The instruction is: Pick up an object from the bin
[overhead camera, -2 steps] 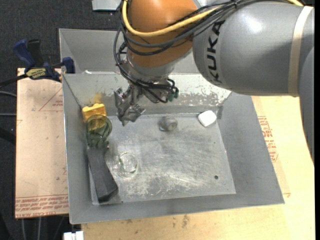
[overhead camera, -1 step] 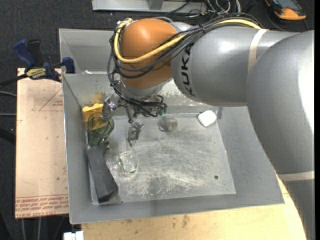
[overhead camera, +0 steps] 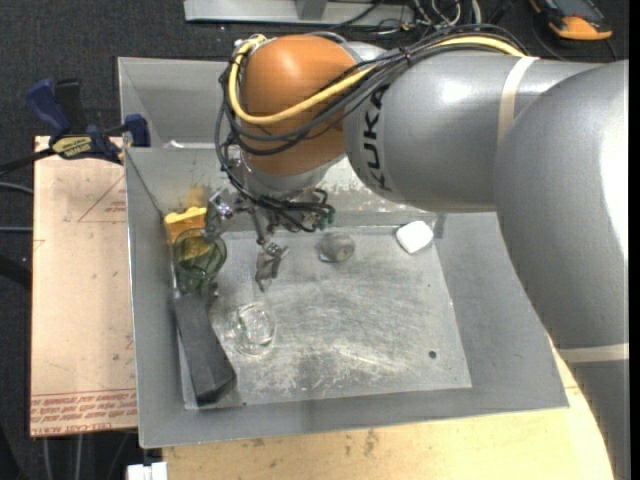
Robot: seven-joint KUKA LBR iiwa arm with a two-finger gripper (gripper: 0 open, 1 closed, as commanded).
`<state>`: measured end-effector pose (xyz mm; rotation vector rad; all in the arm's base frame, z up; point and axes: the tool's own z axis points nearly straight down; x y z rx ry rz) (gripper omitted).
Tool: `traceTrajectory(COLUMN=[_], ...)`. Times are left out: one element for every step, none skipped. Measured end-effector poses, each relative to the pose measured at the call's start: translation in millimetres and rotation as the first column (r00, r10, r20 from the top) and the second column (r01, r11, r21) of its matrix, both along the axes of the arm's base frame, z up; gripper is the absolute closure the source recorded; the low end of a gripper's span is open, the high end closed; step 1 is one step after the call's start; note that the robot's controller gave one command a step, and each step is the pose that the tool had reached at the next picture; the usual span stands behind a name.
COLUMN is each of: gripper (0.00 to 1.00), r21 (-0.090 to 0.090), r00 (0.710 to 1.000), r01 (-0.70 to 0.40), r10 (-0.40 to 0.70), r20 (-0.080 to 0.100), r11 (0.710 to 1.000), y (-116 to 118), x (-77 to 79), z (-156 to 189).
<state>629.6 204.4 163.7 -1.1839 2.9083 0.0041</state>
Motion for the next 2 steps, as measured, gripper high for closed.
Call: traceTrajectory(gripper=[0.0,0.0], r21=[0.001,-0.001], r00=[0.999,0.949], r01=[-0.051,-0.314], r10=[0.051,0.314], r20=[0.012,0.001], r11=[0.999,0.949], y=[17.1,17.4], x=[12.7,13.9], z=[-32.7,-76.7])
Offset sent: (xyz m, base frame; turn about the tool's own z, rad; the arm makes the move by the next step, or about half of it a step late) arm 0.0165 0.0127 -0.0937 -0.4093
